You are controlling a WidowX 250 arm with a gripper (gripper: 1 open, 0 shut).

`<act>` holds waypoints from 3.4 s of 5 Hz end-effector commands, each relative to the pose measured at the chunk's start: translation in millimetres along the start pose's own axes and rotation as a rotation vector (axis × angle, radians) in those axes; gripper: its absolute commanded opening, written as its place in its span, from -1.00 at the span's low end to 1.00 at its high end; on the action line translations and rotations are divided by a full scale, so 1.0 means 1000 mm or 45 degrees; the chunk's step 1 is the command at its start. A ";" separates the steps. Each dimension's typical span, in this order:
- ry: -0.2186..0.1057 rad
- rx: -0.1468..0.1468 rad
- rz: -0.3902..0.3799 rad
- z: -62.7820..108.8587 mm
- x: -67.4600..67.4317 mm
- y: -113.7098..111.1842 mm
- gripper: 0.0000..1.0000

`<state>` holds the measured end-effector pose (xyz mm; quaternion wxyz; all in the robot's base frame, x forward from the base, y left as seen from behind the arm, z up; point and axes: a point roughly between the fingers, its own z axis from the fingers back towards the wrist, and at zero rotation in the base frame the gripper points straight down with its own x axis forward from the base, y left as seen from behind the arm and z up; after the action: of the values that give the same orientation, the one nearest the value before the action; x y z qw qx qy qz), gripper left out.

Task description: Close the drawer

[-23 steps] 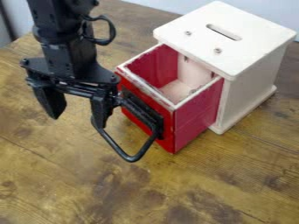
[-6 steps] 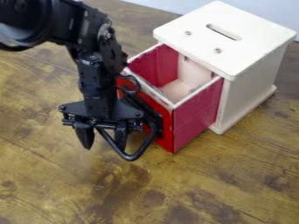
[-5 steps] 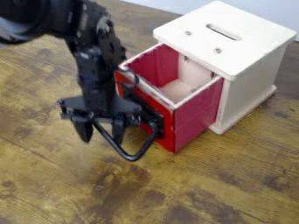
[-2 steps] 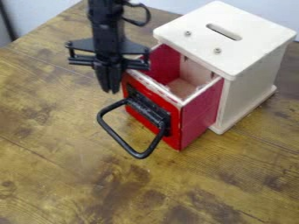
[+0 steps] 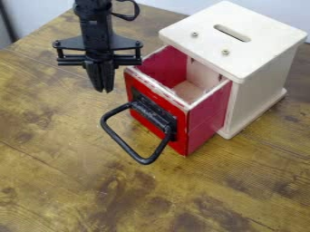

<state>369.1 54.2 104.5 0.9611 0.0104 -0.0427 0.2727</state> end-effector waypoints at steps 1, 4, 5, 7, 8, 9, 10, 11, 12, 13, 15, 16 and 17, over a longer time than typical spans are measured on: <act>-0.107 -0.040 -0.004 0.032 -0.001 -0.017 -1.00; -0.139 -0.078 0.005 0.052 -0.010 -0.026 -1.00; -0.135 -0.058 -0.034 0.046 -0.032 -0.030 -1.00; -0.113 -0.046 -0.001 0.029 -0.056 -0.040 -1.00; -0.114 -0.048 0.069 0.025 -0.058 -0.043 -1.00; -0.108 -0.046 0.022 0.034 -0.057 -0.057 -1.00; -0.096 -0.049 -0.050 0.044 -0.054 -0.073 -1.00; -0.079 -0.041 -0.082 0.039 -0.061 -0.070 -1.00; -0.068 -0.039 -0.063 0.035 -0.067 -0.058 -1.00; -0.086 -0.091 -0.096 0.033 -0.071 -0.057 -1.00; -0.097 -0.077 -0.362 0.041 -0.060 -0.079 -1.00; -0.097 -0.071 -0.349 0.029 -0.064 -0.074 -1.00; -0.084 -0.054 -0.315 0.014 -0.069 -0.068 1.00</act>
<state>342.6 -35.5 95.1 0.9857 0.0107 -0.0506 0.1602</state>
